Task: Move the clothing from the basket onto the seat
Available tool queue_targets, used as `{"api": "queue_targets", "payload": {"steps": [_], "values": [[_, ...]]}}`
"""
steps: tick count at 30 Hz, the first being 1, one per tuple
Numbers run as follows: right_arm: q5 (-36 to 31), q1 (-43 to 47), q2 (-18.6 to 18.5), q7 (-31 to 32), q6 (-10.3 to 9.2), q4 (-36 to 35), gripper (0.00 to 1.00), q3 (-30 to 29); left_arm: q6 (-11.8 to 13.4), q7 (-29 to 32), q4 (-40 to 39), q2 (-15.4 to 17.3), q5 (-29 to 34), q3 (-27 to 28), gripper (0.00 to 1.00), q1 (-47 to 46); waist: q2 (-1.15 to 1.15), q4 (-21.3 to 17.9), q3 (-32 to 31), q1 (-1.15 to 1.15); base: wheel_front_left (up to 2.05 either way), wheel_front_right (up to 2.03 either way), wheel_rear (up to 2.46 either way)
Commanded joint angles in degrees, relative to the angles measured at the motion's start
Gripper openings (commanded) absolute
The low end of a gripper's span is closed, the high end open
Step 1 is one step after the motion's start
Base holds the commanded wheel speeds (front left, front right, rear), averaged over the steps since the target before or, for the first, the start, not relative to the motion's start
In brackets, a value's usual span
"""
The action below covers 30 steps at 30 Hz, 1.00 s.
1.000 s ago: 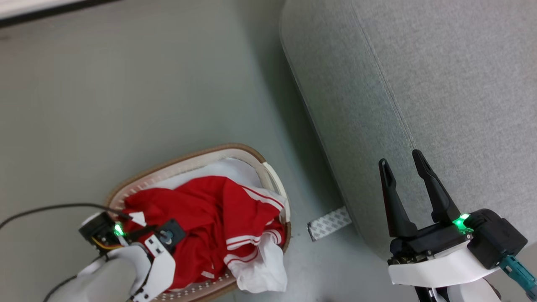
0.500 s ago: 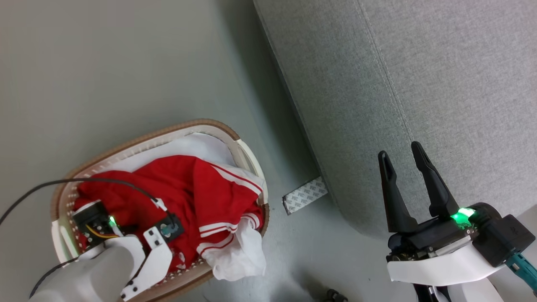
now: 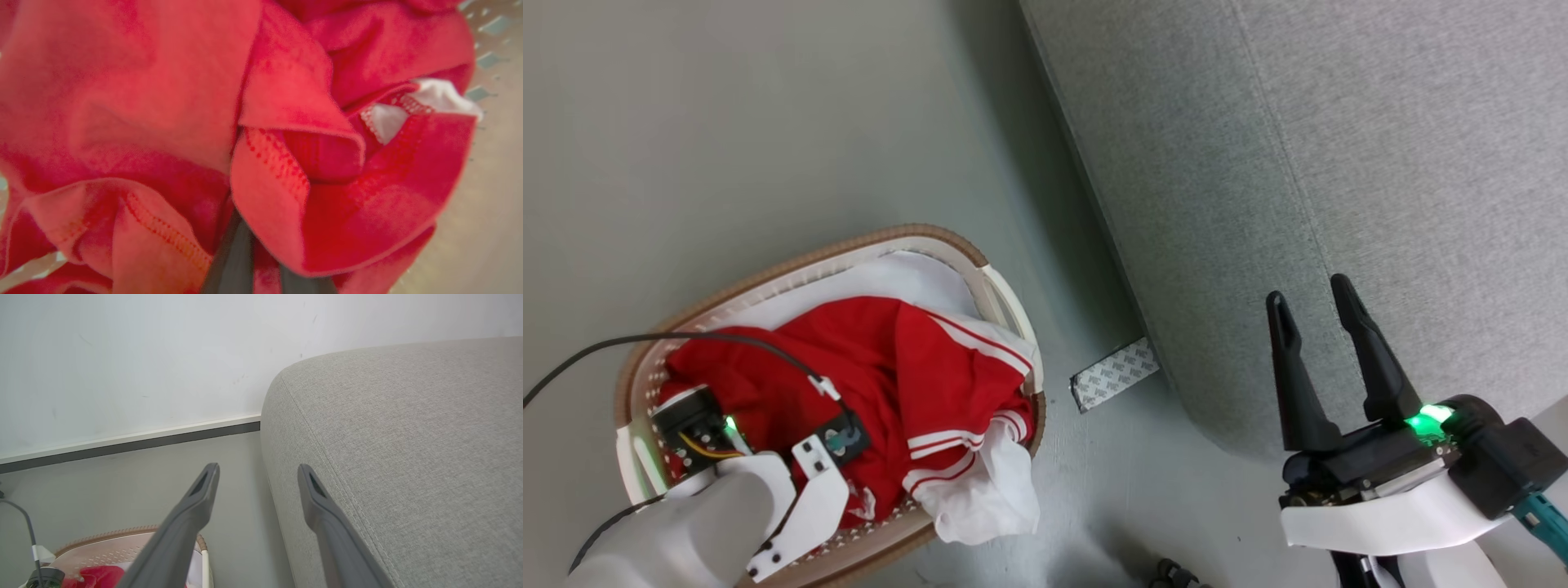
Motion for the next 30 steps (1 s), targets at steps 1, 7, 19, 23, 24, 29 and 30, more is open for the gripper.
{"api": "queue_targets", "payload": {"steps": [1,7,19,23,24,29,30], "values": [[0.07,-0.21,-0.03,-0.15,0.17,0.20,1.00,0.19,0.06,-0.22,-0.01,0.64,-1.10,-0.09,0.00,0.59,0.00,-0.15,-0.38,-0.01,0.00,0.00,0.00],[-1.15,-1.37,-0.05,-0.15,0.17,1.36,1.00,0.24,0.06,-3.95,0.09,-1.00,-2.74,-0.46,0.00,1.24,0.00,0.91,-4.06,-0.01,0.00,0.00,0.00],[-7.00,-1.24,-0.09,-0.15,0.17,6.22,1.00,-2.76,0.06,-17.61,4.08,-11.52,-9.26,2.41,0.00,4.07,0.00,9.38,-19.25,-0.01,0.00,0.00,0.00],[-8.19,-0.16,-0.12,-0.15,0.17,8.11,1.00,-3.71,0.06,-20.95,4.70,-13.61,-12.87,3.11,0.00,5.37,0.00,12.06,-24.18,-0.01,0.00,0.00,0.00],[-8.42,0.17,-0.11,-0.15,0.17,8.57,1.00,-3.88,0.07,-21.42,4.52,-14.23,-13.64,3.29,0.00,5.63,0.00,12.72,-25.34,-0.01,0.00,0.00,0.00],[-9.34,1.52,-0.11,-0.15,0.17,10.78,1.00,-4.23,0.06,-23.52,2.51,-16.35,-19.35,4.72,0.00,7.36,0.00,16.18,-31.21,-0.01,0.00,0.00,0.00],[-9.48,1.73,-0.12,-0.15,0.17,11.15,1.00,-4.19,0.06,-23.85,1.89,-16.56,-20.21,5.08,0.00,7.79,0.00,16.82,-32.27,-0.01,0.00,0.00,0.00]]}}
